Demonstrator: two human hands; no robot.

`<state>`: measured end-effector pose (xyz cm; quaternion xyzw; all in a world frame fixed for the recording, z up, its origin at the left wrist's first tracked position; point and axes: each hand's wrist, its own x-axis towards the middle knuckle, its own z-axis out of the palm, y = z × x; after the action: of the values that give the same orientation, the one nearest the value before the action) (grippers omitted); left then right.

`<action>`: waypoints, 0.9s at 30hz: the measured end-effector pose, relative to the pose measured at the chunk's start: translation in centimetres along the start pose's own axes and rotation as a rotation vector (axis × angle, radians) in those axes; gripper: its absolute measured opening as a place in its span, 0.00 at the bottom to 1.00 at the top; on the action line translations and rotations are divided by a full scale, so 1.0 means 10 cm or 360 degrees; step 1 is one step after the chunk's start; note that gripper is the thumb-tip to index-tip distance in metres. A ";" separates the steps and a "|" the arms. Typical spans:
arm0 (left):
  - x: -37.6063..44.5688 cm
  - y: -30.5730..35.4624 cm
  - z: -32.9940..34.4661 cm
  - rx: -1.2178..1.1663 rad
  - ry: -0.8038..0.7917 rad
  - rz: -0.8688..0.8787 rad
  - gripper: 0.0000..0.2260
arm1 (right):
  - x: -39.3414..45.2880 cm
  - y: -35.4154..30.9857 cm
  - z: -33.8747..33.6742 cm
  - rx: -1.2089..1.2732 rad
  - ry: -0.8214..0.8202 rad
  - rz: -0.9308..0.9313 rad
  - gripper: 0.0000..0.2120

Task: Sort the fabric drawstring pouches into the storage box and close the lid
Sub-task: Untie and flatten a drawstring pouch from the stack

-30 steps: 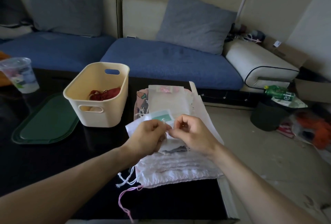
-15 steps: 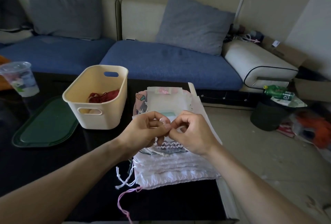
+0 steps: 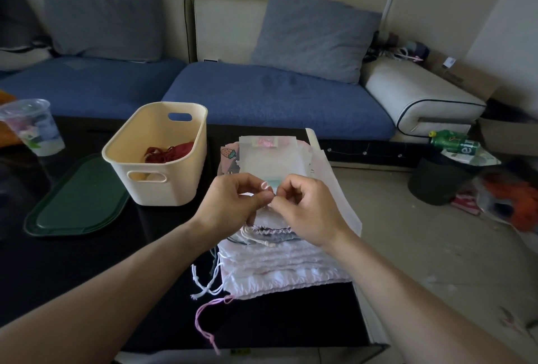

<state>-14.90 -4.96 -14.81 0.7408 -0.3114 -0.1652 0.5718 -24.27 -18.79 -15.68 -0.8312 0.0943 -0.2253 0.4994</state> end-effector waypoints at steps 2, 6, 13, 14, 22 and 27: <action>-0.01 -0.01 0.03 -0.0065 -0.0020 -0.0044 0.04 | 0.00 0.03 -0.01 0.0034 -0.0036 0.0058 0.09; -0.01 0.00 0.03 -0.0357 -0.0184 -0.0315 0.07 | -0.01 0.05 -0.04 0.0013 -0.0089 0.0077 0.09; 0.07 -0.02 -0.06 -0.0546 -0.0305 -0.0782 0.06 | -0.02 0.07 -0.05 -0.0252 0.0013 -0.0059 0.02; 0.08 -0.03 -0.05 -0.0552 -0.0302 -0.0812 0.06 | -0.02 0.04 -0.07 -0.0255 0.0046 -0.0071 0.02; 0.07 -0.04 0.01 -0.0611 -0.0191 -0.0889 0.09 | -0.07 -0.11 -0.09 -0.0600 -0.0326 -0.0011 0.06; 0.08 -0.17 0.03 -0.0258 -0.0032 -0.0661 0.13 | -0.13 -0.14 -0.06 -0.0946 -0.0558 0.0163 0.07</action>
<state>-14.04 -5.47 -16.40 0.7389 -0.1436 -0.3113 0.5801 -25.82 -18.08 -14.62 -0.9605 0.1101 -0.0164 0.2549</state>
